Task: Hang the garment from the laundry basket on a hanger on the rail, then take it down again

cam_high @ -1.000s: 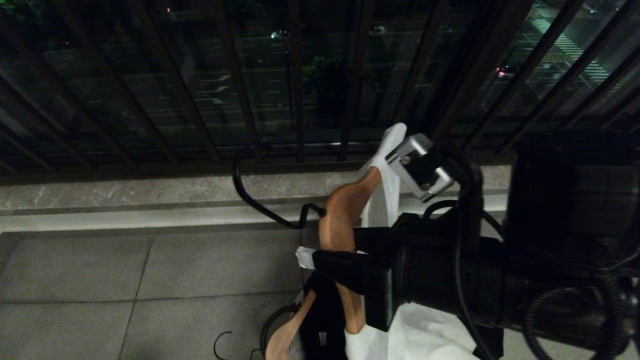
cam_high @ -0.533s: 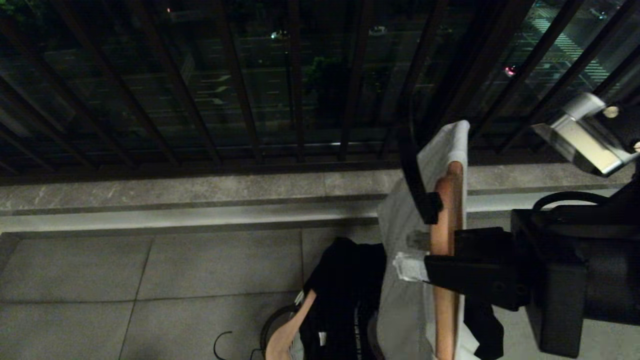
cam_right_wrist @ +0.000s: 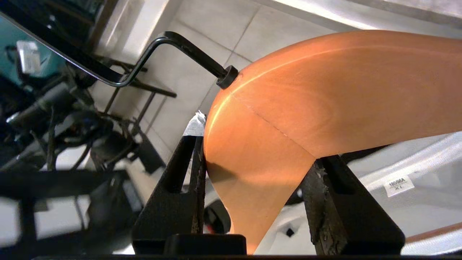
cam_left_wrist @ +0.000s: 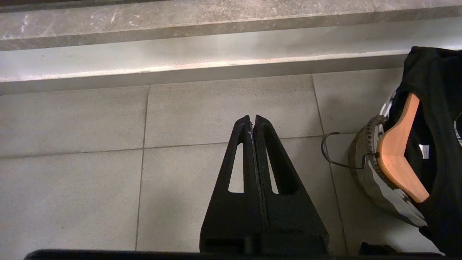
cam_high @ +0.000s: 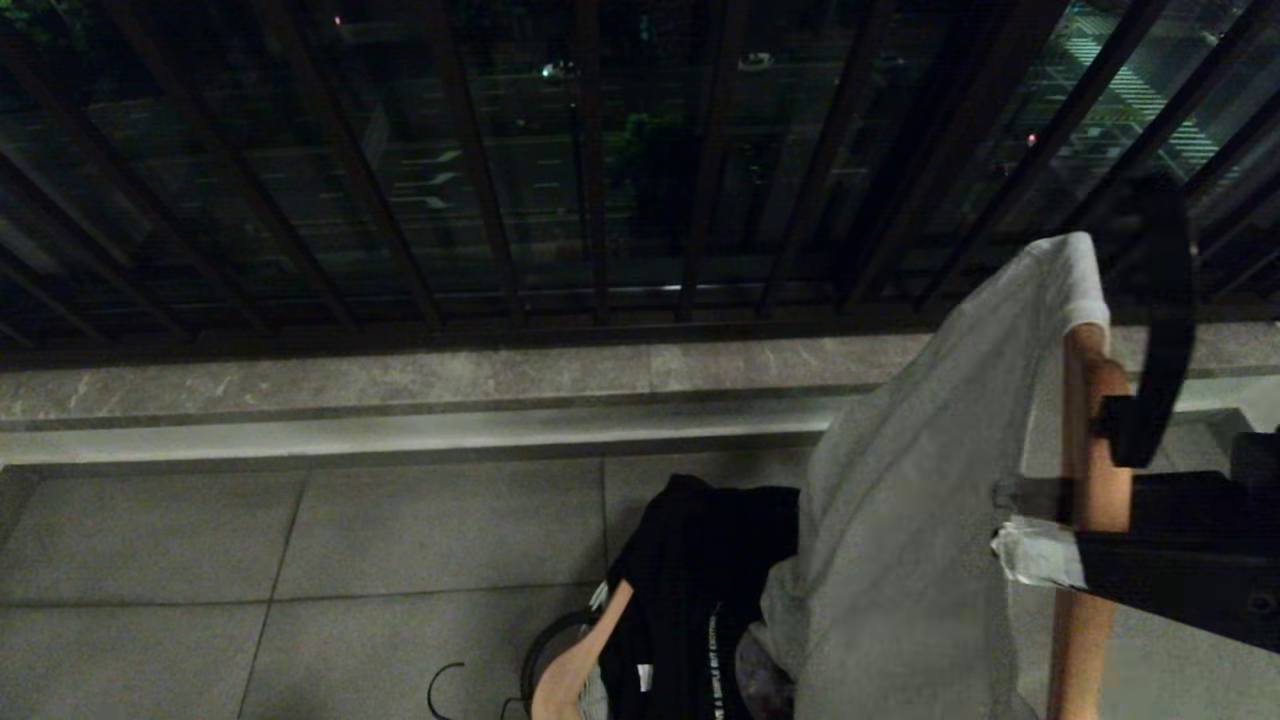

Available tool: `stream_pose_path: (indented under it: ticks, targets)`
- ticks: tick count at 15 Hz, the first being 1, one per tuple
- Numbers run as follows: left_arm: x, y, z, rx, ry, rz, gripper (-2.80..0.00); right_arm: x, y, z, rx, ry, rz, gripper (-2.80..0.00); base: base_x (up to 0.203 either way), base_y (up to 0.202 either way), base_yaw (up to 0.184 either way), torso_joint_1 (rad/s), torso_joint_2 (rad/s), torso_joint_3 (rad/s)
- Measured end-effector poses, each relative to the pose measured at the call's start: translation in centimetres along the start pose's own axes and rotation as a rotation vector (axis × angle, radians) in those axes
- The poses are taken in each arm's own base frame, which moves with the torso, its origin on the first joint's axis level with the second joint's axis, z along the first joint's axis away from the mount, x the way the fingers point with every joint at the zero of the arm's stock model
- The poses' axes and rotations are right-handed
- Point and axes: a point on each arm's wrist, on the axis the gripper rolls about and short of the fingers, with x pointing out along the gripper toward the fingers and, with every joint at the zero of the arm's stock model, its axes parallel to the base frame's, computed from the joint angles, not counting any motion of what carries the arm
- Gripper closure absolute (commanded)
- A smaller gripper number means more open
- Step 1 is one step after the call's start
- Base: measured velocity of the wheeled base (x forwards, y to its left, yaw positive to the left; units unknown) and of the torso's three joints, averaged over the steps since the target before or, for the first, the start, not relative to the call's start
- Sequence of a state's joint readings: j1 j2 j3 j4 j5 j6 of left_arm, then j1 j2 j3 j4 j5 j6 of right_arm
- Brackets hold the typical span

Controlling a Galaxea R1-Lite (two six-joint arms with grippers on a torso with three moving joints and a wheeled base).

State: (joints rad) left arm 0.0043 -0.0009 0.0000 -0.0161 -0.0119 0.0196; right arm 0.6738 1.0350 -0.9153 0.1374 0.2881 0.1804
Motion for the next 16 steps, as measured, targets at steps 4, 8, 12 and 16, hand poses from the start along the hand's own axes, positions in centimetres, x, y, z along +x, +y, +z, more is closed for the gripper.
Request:
stream_pose_path:
  ticks: [4,8,12,16]
  targets:
    - [0.0,0.0,0.0,0.0,0.0,0.0,0.0,-5.1,1.7,0.5,-0.007,-0.01,0.049,0.0,0.0,0.0,0.0,0.0,0.0,0.0]
    - [0.0,0.0,0.0,0.0,0.0,0.0,0.0,-9.9,3.2,0.2,-0.019,-0.045,0.09,0.0,0.0,0.0,0.0,0.0,0.0,0.0]
    - [0.0,0.0,0.0,0.001,0.0,0.0,0.0,-13.9,4.4,-0.6,-0.047,-0.111,0.174,0.0,0.0,0.0,0.0,0.0,0.0,0.0]
    - [0.0,0.0,0.0,0.0,0.0,0.0,0.0,-17.0,5.2,-0.8,-0.054,-0.214,0.212,0.0,0.0,0.0,0.0,0.0,0.0,0.0]
